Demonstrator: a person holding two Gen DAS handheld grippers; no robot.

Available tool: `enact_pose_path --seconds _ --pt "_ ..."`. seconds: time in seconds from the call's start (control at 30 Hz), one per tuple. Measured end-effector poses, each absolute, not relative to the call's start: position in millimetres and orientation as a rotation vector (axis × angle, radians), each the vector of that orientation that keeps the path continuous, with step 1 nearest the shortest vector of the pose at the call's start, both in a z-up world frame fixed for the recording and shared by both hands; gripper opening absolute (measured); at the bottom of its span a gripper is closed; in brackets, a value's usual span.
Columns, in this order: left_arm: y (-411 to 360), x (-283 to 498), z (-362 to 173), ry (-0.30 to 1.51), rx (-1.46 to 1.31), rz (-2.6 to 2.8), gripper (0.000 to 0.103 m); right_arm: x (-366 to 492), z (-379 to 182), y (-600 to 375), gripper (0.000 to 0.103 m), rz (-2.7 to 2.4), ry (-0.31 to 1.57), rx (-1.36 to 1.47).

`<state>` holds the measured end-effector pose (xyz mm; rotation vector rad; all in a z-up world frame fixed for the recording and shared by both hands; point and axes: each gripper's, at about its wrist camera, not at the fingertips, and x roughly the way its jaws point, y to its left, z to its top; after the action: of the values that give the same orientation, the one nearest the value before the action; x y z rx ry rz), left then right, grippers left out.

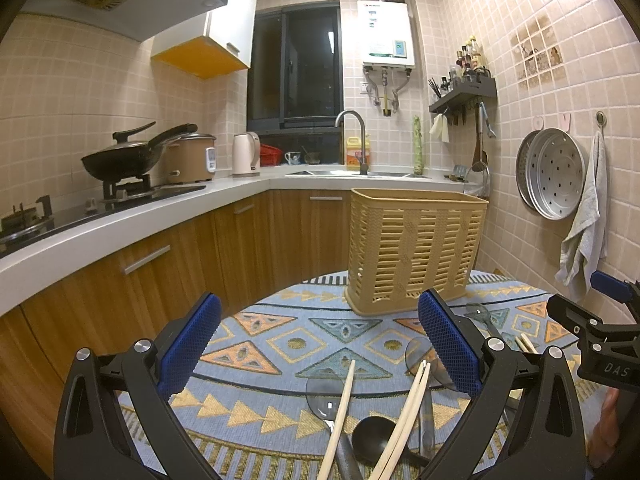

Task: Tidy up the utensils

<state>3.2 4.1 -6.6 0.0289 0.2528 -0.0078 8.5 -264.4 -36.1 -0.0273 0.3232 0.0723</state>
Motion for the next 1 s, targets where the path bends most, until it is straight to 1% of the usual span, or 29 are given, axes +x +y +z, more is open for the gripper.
enact_pose_path --seconds 0.9,0.97,1.0 --pt "-4.1 2.0 -5.9 0.256 0.013 -0.009 0.096 19.8 -38.5 -267.7 0.096 0.027 0.385 -0.016" --pt "-0.2 4.6 -4.8 0.280 -0.031 -0.039 0.096 21.1 -38.4 -267.4 0.096 0.023 0.388 -0.018" --pt "13.1 10.9 -4.1 0.330 -0.080 -0.062 0.096 22.7 -38.5 -267.3 0.096 0.021 0.394 -0.018"
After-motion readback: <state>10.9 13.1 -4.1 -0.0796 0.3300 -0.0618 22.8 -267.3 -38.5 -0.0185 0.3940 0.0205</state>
